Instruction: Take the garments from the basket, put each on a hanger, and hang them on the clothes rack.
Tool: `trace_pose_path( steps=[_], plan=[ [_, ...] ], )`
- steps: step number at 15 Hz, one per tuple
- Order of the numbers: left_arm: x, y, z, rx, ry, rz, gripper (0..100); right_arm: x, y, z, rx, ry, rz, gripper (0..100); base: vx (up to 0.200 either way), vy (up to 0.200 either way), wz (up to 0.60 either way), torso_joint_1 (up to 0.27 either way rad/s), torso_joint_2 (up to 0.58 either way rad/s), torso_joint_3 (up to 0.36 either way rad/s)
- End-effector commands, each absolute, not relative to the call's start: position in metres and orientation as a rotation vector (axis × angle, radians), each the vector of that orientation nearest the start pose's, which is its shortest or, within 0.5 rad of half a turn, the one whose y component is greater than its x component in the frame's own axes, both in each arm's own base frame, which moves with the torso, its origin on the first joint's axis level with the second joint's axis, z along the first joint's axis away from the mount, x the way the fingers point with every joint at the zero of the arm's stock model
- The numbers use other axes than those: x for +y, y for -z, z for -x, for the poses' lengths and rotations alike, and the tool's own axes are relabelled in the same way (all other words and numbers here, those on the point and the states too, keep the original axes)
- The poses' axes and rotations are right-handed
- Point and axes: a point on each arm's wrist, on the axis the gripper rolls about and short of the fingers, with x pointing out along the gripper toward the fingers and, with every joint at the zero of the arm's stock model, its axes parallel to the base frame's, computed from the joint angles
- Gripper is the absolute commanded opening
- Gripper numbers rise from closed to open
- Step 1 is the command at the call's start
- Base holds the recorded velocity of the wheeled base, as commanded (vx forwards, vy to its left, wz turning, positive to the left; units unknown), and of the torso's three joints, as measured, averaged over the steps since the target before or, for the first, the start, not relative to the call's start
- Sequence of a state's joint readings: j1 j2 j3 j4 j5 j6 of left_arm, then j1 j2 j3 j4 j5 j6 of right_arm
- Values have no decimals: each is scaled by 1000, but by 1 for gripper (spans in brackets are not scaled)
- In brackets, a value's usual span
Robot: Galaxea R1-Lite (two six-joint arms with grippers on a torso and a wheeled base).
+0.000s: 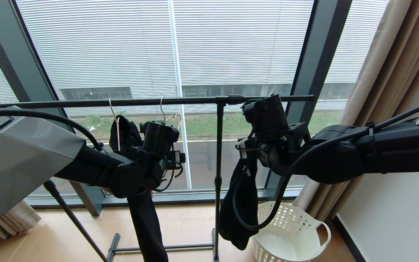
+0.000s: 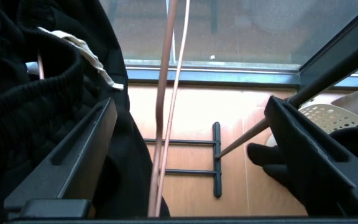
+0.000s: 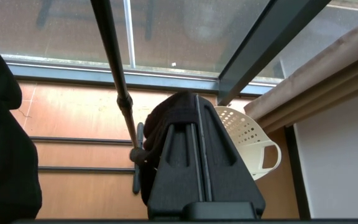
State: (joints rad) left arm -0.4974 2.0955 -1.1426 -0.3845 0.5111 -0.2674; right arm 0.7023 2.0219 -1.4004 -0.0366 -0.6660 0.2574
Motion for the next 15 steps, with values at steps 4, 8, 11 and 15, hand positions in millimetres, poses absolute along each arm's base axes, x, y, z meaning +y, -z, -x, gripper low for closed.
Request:
trace_pose_path(
  steps=[4,8,11,15],
  plan=[
    [-187,-104,-352,496,-61,-20,100,248,-170,-315,462,24,125,0,0,0,0,0,0,0],
    [-190,-104,-350,497,-51,-21,100,248,-170,-315,461,25,125,0,0,0,0,0,0,0],
    [-193,-104,-348,497,-44,-23,100,248,-170,-315,462,24,125,0,0,0,0,0,0,0],
    [-184,-105,-354,493,-71,-12,100,248,-170,-315,461,25,125,0,0,0,0,0,0,0]
  ],
)
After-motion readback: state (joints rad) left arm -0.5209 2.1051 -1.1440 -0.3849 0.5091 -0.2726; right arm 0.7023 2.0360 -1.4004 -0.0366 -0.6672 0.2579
